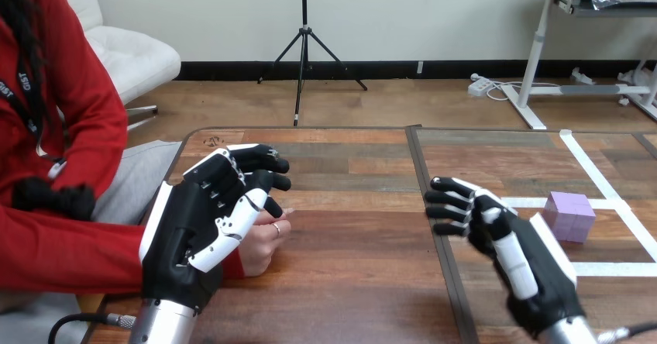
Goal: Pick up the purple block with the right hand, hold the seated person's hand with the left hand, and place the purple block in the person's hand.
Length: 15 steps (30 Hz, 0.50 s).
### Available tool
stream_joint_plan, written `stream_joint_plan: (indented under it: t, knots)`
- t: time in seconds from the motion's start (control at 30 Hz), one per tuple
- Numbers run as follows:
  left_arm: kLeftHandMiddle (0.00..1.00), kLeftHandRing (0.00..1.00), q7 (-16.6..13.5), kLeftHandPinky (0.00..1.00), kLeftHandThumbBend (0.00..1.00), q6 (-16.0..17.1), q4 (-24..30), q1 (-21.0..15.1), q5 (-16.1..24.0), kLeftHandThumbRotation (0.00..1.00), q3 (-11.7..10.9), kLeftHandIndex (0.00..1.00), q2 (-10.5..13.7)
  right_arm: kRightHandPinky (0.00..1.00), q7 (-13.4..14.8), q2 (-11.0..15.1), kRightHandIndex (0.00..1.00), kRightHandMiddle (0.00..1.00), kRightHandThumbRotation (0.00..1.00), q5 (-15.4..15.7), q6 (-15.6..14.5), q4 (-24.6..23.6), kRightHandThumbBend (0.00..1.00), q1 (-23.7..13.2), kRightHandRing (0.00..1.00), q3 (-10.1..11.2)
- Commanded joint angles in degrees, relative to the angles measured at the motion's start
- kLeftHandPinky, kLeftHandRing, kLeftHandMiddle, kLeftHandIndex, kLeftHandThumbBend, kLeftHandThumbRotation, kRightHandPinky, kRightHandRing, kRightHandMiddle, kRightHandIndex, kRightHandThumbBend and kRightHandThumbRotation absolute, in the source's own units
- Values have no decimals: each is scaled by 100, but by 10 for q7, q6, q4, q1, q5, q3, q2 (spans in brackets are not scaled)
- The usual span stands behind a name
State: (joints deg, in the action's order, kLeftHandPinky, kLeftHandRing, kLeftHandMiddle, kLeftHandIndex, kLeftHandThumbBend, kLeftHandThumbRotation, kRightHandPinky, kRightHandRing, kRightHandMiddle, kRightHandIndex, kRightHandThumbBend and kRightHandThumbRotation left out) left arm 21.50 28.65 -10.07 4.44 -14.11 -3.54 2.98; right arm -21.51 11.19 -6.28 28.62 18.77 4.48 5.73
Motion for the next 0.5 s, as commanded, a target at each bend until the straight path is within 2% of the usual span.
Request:
stream_joint_plan:
  t: [0.0, 0.13, 0.3, 0.47]
  knots:
    - [61, 58, 0, 40, 38, 12, 5, -27, -9, 27, -5, 58, -1, 76, 33, 35, 82, 82, 95, 28, 30, 18, 91, -77, 80, 24]
    - [61, 57, -2, 40, 39, 12, 4, -29, -8, 26, -5, 58, -2, 77, 60, 55, 83, 83, 94, 55, 27, 35, 93, -101, 81, 28]
    - [61, 57, -3, 39, 39, 13, 4, -29, -5, 27, -4, 58, -2, 79, 78, 75, 84, 84, 93, 70, 27, 57, 94, -128, 83, 30]
    - [61, 57, 0, 39, 39, 16, 0, -31, -8, 28, -4, 59, -3, 79, 98, 97, 84, 84, 92, 88, 51, 101, 91, -167, 83, 33]
